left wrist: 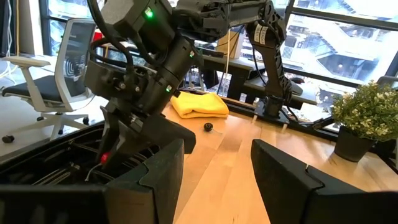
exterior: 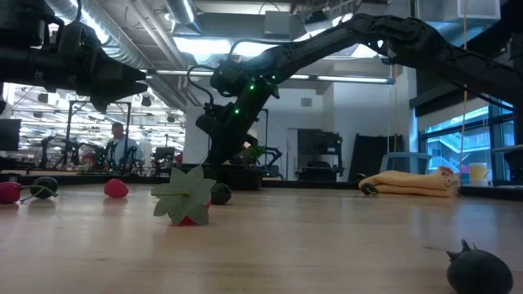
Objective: Pick and placing Produce into tupperware
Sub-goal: Put the right red cherry into the black bin
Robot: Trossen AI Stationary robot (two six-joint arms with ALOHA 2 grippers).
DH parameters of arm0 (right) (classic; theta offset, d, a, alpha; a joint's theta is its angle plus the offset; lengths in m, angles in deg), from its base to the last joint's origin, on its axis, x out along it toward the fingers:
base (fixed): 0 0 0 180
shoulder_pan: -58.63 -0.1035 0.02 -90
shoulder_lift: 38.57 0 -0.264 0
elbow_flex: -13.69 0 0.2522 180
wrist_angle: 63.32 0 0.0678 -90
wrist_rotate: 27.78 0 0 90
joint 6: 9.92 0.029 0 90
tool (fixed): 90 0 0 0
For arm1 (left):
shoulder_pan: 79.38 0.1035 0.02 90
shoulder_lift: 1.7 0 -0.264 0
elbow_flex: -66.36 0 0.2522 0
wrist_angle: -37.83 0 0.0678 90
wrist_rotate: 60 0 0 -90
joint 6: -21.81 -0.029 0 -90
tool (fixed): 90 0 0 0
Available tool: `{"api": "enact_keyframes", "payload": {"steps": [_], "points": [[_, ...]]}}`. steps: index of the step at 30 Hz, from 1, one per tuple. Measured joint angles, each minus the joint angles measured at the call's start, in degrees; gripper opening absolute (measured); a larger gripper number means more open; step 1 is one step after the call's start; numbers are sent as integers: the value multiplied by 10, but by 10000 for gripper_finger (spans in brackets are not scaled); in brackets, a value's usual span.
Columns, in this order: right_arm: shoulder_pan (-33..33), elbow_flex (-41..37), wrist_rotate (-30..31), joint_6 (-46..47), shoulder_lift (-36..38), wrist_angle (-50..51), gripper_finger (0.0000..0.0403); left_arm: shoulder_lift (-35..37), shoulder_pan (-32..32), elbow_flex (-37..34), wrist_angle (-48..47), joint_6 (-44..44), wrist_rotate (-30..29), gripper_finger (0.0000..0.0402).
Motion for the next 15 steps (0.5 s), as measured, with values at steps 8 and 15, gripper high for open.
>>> {"api": "enact_keyframes", "payload": {"steps": [8,15], "points": [[0,0,0,2,0,-1,90,0,0,0,0,0,0,182],[0,0,0,1,0,-1,90,0,0,0,0,0,0,182]]}}
